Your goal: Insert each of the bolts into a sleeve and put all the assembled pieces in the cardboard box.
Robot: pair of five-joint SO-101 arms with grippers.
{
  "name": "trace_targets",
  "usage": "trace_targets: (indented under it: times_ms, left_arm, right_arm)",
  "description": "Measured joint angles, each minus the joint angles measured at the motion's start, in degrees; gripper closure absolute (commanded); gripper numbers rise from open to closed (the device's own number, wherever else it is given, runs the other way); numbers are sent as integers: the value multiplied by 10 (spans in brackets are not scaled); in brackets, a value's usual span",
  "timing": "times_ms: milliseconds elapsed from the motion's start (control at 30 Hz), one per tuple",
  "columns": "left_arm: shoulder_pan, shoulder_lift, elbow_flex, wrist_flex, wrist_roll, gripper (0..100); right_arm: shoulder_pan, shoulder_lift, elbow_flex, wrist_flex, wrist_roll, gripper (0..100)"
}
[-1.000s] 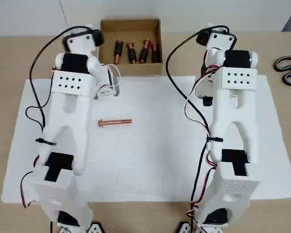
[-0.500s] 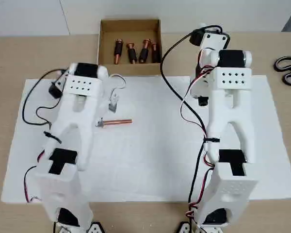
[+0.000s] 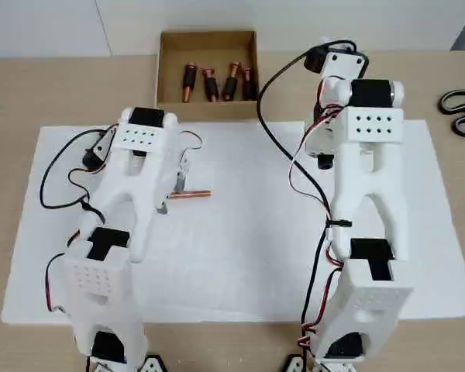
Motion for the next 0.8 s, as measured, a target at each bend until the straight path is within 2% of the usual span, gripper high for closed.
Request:
trace_targets:
  times_ms: [467, 667, 800]
  left_arm:
    - [-3, 66, -42, -8, 2, 810]
    - [0, 71, -57, -5, 1, 926]
    - [2, 78, -67, -5, 2, 953]
  right_arm:
    - [-1, 0, 0, 0, 0, 995]
    - [-1, 0, 0, 0, 0, 995]
    - [-1, 0, 0, 0, 0, 995]
